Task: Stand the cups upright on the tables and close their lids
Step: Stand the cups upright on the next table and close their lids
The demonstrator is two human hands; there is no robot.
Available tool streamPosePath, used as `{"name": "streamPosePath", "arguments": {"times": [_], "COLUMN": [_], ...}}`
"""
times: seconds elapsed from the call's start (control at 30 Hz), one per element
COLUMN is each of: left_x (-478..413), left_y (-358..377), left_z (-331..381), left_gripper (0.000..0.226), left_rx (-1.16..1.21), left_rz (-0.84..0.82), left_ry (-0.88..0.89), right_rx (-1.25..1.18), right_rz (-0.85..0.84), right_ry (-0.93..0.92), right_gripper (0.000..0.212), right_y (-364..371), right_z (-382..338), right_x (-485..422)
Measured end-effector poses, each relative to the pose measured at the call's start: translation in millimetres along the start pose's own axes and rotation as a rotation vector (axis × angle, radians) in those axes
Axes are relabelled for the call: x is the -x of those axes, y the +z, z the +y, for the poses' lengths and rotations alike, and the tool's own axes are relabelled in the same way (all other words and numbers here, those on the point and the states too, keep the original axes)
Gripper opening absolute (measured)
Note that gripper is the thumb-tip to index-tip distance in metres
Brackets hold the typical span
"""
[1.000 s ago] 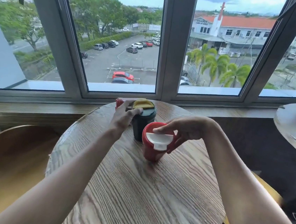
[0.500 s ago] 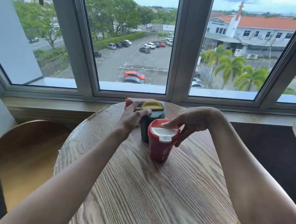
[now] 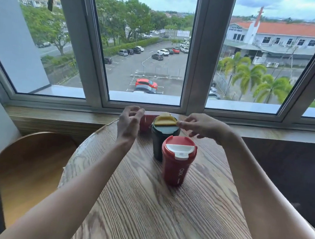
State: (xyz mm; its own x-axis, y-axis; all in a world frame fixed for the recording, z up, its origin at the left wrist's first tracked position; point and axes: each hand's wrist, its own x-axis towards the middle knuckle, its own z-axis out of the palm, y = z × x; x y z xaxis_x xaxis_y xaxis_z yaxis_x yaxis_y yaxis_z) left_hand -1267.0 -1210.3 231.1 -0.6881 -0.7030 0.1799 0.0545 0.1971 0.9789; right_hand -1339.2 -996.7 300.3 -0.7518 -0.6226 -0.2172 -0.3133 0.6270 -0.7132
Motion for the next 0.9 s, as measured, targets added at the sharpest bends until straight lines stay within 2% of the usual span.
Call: {"name": "streamPosePath", "arguments": {"times": [0.03, 0.1, 0.27, 0.3, 0.33, 0.37, 0.43, 0.5, 0.63, 0.77, 0.9], "left_x": [-12, -36, -67, -69, -71, -70, -70, -68, -63, -52, -29], "left_y": [-3, -8, -6, -4, -1, 1, 7, 11, 13, -3, -33], "left_z": [-3, -11, -39, -42, -45, -43, -41, -41, -45, -40, -28], "left_gripper": [0.025, 0.038, 0.099, 0.103, 0.095, 0.077, 0.042, 0.038, 0.054, 0.095, 0.101], "left_rx": [-0.008, -0.07, -0.216, -0.227, -0.235, -0.227, -0.183, -0.132, -0.058, -0.104, -0.234], "left_rz": [0.041, 0.011, -0.293, -0.337, -0.377, -0.402, -0.388, -0.367, -0.262, -0.095, -0.026], "left_ry": [-0.008, -0.06, -0.328, -0.364, -0.385, -0.386, -0.378, -0.37, -0.339, -0.252, -0.116], "right_rx": [-0.041, -0.068, -0.053, -0.089, -0.123, -0.149, -0.178, -0.2, -0.23, -0.247, -0.261], "right_rz": [0.102, 0.21, 0.19, 0.184, 0.189, 0.197, 0.205, 0.212, 0.218, 0.222, 0.223], "right_ry": [-0.053, -0.117, -0.138, -0.139, -0.14, -0.137, -0.124, -0.119, -0.109, -0.112, -0.109], "right_gripper": [0.041, 0.034, 0.028, 0.028, 0.027, 0.027, 0.025, 0.026, 0.028, 0.028, 0.027], "right_y": [3, 8, 23, 26, 29, 30, 32, 32, 34, 35, 37], "right_z": [-2, -4, -1, 1, 3, 6, 7, 6, 6, 6, 6], "right_x": [-6, -16, -31, -32, -34, -37, -40, -41, -42, -43, -41]}}
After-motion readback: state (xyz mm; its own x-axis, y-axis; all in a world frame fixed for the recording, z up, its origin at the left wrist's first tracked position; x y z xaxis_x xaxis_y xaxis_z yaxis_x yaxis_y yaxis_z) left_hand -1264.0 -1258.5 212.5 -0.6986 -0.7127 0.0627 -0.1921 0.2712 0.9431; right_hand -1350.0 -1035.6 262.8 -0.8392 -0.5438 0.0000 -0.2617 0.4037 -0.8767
